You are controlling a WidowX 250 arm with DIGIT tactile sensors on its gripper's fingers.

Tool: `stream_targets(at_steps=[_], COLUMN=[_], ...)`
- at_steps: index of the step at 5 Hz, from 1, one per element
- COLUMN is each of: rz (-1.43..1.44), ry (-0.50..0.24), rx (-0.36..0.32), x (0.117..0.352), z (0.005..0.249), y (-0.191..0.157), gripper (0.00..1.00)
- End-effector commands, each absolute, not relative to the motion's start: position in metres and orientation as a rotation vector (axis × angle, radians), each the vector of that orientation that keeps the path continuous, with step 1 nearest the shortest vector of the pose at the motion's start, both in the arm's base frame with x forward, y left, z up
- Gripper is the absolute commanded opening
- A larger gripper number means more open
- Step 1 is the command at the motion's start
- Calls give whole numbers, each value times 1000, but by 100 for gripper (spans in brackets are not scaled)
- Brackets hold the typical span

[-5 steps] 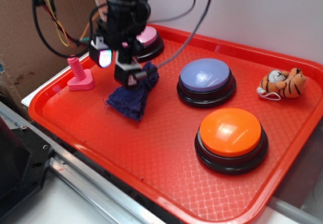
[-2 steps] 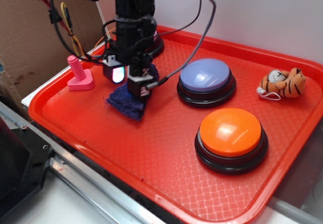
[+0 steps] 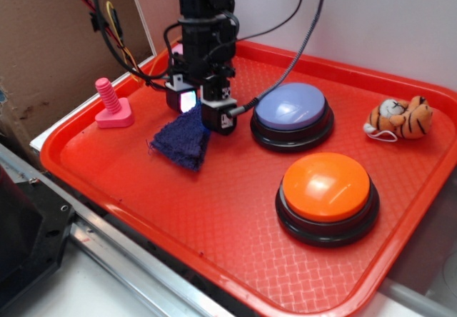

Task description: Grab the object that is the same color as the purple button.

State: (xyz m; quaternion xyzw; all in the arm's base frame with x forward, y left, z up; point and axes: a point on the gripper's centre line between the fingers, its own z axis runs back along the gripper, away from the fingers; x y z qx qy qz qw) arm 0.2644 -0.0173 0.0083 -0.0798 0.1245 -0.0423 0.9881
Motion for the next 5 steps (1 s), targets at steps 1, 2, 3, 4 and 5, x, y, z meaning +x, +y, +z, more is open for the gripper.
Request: stream_targets(at_steps=[1,2,3,4,5], rz=[-72,-70,-57,-5,140], ry=[216,204,178,185,85], rx=[-203,-175,-151,-81,-95], x=[261,258,254,240,205], z=[2,10,27,77,126], y=[-18,-13,-7,4,0], gripper=[0,0,0,0,0])
